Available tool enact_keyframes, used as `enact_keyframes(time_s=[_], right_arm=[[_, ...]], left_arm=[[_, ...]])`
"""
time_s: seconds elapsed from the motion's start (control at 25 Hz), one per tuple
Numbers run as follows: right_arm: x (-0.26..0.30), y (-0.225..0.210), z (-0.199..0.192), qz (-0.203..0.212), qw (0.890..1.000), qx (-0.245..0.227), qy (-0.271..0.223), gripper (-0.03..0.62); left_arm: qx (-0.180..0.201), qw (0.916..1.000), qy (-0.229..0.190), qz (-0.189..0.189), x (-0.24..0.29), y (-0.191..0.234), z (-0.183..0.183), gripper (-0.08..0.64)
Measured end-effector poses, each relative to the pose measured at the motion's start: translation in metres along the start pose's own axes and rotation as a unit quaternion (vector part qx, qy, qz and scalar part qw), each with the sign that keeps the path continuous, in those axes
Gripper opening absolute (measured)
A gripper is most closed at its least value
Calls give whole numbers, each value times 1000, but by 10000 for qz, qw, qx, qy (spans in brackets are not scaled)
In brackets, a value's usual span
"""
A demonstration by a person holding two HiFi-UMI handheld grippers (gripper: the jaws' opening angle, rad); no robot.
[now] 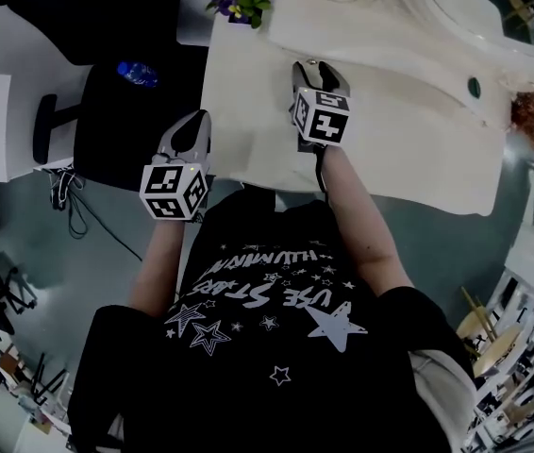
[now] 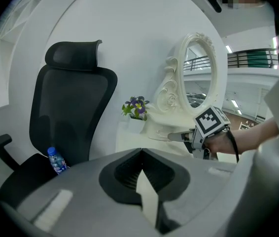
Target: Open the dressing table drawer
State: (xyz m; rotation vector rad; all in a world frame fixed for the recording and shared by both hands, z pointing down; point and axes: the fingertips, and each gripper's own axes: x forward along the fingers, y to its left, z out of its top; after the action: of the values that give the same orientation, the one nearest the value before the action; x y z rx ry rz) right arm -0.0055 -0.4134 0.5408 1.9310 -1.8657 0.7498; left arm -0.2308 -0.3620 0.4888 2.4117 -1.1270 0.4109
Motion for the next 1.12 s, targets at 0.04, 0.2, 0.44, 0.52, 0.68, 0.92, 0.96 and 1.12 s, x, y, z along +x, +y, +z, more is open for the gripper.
enact_keyframes(time_s=[0.04, 0.2, 0.44, 0.52, 0.68, 0.92, 0.96, 1.12], right_arm=[[2, 0, 0, -44, 10000, 7, 2, 225], [9, 0, -1, -164, 9998, 52, 35, 206], [14, -3, -1, -391, 9992, 119, 36, 171], [14, -5, -1, -458, 9988, 168, 16, 154], [13, -7, 0, -513, 9984, 232, 0, 132], [14, -7, -2, -456, 9988, 172, -3, 123], [14, -7, -2, -448, 9989, 164, 3, 123], [10, -4, -4, -405, 9990, 162, 27, 123]], left_arm=[[-2, 10000, 14, -19, 0, 1, -1, 1], [-15, 10000, 44, -24, 0, 6, -5, 2], [-9, 10000, 60, -30, -2, 12, -7, 2], [-6, 10000, 60, -29, -3, 13, -7, 2], [25, 10000, 68, -55, -3, 12, -6, 1], [41, 9999, 78, -97, -1, 9, -8, 1], [48, 9999, 83, -108, -1, 8, -9, 0], [60, 9998, 101, -136, -1, 5, -12, 2]])
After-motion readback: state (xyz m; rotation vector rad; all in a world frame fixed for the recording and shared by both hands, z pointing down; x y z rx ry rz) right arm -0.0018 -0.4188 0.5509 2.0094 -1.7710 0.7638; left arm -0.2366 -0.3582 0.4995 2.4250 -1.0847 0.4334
